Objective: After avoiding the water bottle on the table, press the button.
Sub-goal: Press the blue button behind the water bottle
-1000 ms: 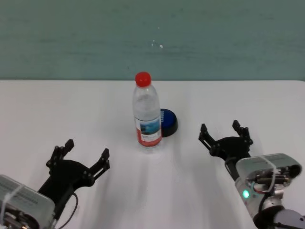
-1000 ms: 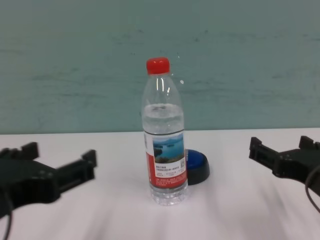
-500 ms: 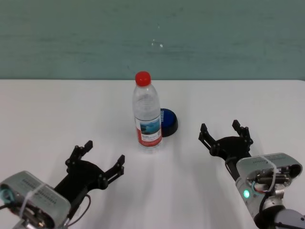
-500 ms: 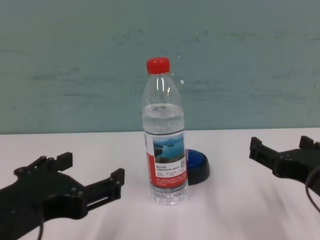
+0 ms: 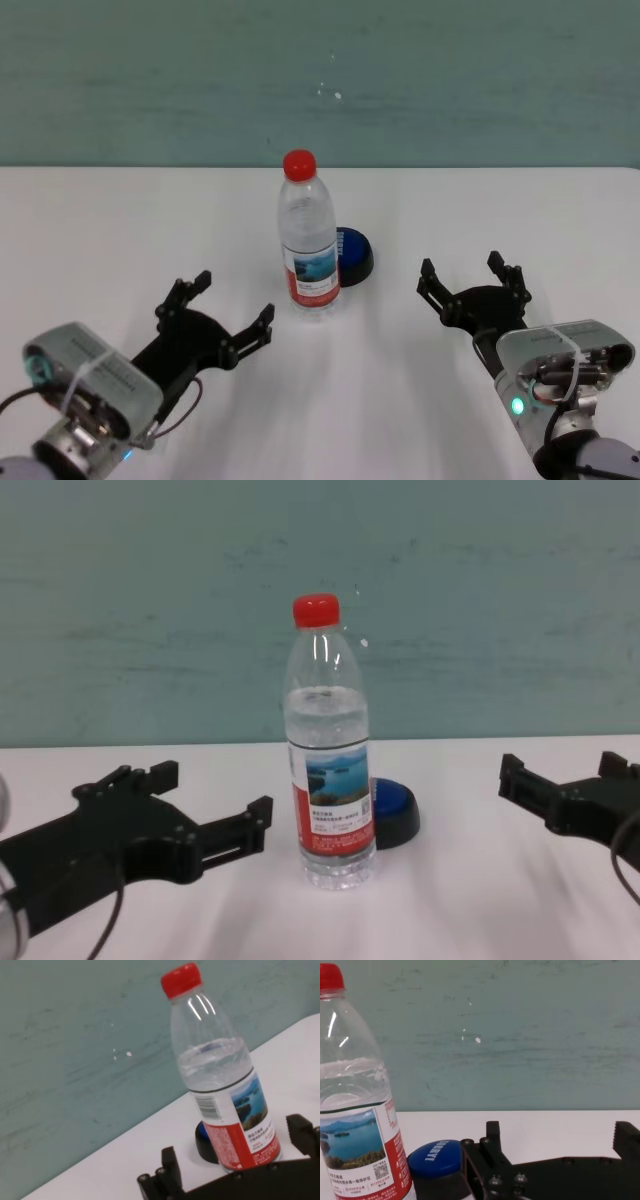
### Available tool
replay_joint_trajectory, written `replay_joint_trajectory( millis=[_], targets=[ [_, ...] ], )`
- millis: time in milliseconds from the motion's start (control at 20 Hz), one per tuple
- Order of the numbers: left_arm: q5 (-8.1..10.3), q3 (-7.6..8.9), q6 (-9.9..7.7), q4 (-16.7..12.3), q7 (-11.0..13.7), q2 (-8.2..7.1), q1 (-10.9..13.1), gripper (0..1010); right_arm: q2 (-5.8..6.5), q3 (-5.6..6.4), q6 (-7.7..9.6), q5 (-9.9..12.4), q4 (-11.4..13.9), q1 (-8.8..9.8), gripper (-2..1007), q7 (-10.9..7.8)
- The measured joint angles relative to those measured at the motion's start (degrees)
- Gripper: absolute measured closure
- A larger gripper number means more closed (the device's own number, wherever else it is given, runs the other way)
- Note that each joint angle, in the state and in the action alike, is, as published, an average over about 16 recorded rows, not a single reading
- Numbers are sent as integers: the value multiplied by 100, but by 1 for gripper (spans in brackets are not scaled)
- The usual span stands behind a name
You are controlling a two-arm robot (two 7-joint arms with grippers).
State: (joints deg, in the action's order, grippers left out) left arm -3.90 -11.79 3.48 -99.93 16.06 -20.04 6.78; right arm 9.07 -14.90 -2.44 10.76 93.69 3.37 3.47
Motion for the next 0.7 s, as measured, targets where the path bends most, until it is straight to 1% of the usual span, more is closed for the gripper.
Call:
replay_joint_trajectory(
  millis=[350,500,700],
  targets=[
    [60,-182,95,392,82,43,-466,10,0,0,0,0,0,0,2,0],
    [94,-252,147,526,79,92,-602,10,0,0,0,0,0,0,2,0],
    [137,-329,224,655,54,162,-712,10,0,0,0,0,0,0,2,0]
  ],
)
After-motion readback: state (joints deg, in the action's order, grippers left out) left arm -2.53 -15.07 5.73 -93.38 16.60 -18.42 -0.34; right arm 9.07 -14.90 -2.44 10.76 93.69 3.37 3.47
